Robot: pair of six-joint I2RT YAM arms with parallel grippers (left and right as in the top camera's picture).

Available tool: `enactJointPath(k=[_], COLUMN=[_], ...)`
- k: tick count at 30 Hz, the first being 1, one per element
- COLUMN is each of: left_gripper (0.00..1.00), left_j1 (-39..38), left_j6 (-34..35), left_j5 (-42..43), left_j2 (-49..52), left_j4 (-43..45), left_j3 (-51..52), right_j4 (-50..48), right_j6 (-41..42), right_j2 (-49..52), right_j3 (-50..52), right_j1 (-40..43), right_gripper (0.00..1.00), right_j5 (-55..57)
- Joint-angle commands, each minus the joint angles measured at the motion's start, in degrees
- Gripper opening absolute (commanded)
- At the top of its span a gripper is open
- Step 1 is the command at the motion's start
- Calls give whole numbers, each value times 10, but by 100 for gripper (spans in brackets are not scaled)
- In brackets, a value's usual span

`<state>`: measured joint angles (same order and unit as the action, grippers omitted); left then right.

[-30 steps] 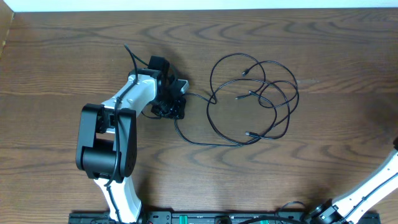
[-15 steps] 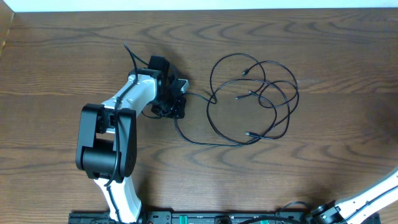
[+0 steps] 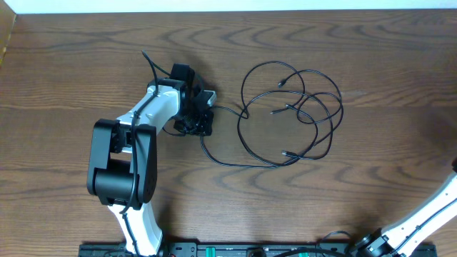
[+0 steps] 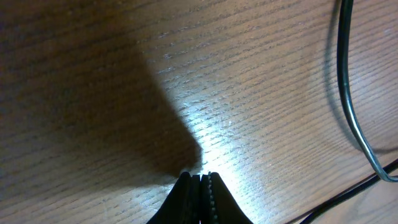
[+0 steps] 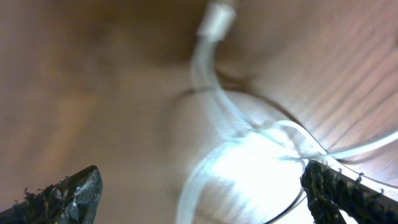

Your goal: Untangle cables

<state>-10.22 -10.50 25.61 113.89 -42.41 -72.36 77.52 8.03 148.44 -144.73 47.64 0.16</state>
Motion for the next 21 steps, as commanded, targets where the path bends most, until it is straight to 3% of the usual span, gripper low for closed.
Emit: enactJointPath(k=[1,14,21], left_gripper=[7,8,12], left_j1=[1,1,2], left_j6=[2,1,12], left_j5=[8,8,8], left_j2=[-5,-5,-5], left_j4=[-2,-2,10], left_j3=[0,0,-3], right_j4=[12,42,74], right_j6=[-8,2,-131], right_j2=[-37,-84,-84], right_j3=[-63,-95,-95], right_j1=[-21,-76,-121], right_gripper=[99,99,99], right_j5=[-1,37,-229])
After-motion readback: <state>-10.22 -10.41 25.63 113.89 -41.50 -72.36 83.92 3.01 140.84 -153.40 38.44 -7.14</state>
